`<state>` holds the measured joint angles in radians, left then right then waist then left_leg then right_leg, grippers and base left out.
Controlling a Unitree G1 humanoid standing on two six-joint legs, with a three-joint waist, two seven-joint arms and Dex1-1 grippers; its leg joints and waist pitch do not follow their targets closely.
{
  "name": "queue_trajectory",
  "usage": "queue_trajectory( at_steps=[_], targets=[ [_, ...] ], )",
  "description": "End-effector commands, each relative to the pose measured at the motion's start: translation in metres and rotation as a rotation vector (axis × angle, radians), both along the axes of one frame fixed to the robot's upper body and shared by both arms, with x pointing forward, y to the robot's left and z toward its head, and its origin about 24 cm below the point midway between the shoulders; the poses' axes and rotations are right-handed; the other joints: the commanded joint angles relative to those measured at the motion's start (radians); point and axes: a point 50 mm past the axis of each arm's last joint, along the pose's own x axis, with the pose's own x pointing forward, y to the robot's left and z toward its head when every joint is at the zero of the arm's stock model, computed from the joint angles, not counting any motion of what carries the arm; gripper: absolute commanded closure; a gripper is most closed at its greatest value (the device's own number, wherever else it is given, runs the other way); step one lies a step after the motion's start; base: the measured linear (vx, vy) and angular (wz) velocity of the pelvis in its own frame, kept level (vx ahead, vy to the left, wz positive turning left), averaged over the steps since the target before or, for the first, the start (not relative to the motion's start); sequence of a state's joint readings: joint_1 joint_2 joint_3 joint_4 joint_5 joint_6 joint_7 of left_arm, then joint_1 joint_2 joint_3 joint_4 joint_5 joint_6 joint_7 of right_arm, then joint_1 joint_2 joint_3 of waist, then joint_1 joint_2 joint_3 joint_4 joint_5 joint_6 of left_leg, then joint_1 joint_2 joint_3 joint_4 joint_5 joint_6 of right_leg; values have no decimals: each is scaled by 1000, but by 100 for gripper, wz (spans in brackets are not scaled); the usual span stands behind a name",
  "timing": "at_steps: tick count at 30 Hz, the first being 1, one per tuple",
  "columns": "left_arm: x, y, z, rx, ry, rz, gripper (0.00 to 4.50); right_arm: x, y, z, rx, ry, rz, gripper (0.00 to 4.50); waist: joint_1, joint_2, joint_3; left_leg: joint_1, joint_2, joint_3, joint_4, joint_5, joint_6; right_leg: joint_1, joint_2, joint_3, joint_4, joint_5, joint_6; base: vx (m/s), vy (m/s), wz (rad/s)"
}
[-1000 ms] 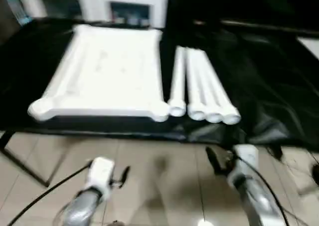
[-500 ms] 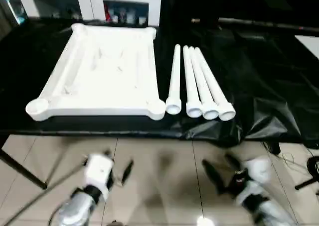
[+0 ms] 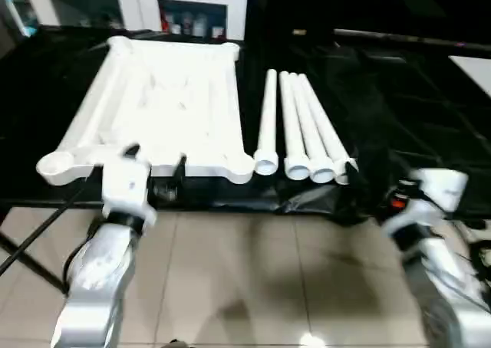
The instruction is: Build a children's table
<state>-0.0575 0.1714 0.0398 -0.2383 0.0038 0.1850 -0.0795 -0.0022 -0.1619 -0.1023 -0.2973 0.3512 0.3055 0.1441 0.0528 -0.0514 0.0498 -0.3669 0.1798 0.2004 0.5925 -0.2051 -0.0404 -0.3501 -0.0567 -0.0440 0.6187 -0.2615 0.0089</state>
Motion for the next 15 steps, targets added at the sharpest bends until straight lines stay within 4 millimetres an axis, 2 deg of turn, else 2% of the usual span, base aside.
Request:
queue_trajectory(
  at_steps=[1,3,5,6,7,8,9,10,11,12,13,14,15],
  targets=[
    [9,-2,3,-22,2,35,0,10,8,3,-16,13,13,11,-1,3,-49,21,60,-39,-68,-52,7,22,-77,50,-53,171,-136,0,0,0],
    [12,-6,6,-28,0,17,0,15,13,4,-41,11,32,11,1,7,-47,20,62,-38,-69,-66,-4,21,-80,51,-56,134,-140,0,0,0],
    [18,-12,7,-14,19,-16,0,20,20,2,-69,13,60,11,4,-5,-48,19,60,-35,-67,-59,-4,21,-81,53,-55,124,-138,0,0,0],
    [21,-19,9,-16,19,-61,0,24,24,-1,-96,21,70,11,12,-18,-46,-21,38,-62,-76,-42,59,49,-94,21,-52,141,-136,0,0,0],
    [22,-21,10,-30,20,-80,0,25,26,-2,-88,30,70,11,6,0,-51,-26,26,-80,-73,-37,153,53,-101,-7,-62,127,-147,-28,-12,24],
    [23,-22,11,-19,19,-80,0,27,29,-1,-86,23,85,11,11,6,-56,-22,20,-91,-63,-38,196,57,-110,-23,-67,126,-166,-8,-7,50],
    [25,-22,11,-15,27,-69,0,28,34,0,-88,18,107,11,5,7,-58,-26,18,-97,-58,-44,230,67,-114,-31,-72,121,-180,-8,-7,50],
    [26,-22,10,-9,33,-57,0,29,36,1,-92,14,123,11,8,13,-51,-44,12,-109,-57,-113,257,101,-118,-63,-98,-28,-177,8,4,55],
    [26,-22,11,-7,33,-54,0,29,38,2,-98,13,132,11,9,17,-44,-38,13,-112,-63,-163,248,104,-117,-74,-111,-117,-172,9,9,53],
    [28,-21,12,-6,33,-38,0,29,43,2,-111,11,167,11,8,19,-37,-47,7,-112,-64,-234,220,132,-114,-90,-136,-284,-149,9,9,53],
    [28,-20,13,-6,33,-33,0,29,45,2,-113,10,176,11,11,21,-21,-28,6,-106,-70,-355,169,139,-114,-105,-162,-468,-132,31,15,59],
    [29,-19,14,-6,33,-25,0,29,48,2,-118,12,195,11,11,21,-19,-22,7,-103,-64,-394,146,151,-121,-108,-175,-534,-126,57,18,69],
    [29,-17,13,2,38,-24,0,29,48,2,-117,13,196,11,18,23,-12,-15,6,-95,-58,-421,123,166,-130,-110,-197,-612,-111,57,18,69]
  ],
)
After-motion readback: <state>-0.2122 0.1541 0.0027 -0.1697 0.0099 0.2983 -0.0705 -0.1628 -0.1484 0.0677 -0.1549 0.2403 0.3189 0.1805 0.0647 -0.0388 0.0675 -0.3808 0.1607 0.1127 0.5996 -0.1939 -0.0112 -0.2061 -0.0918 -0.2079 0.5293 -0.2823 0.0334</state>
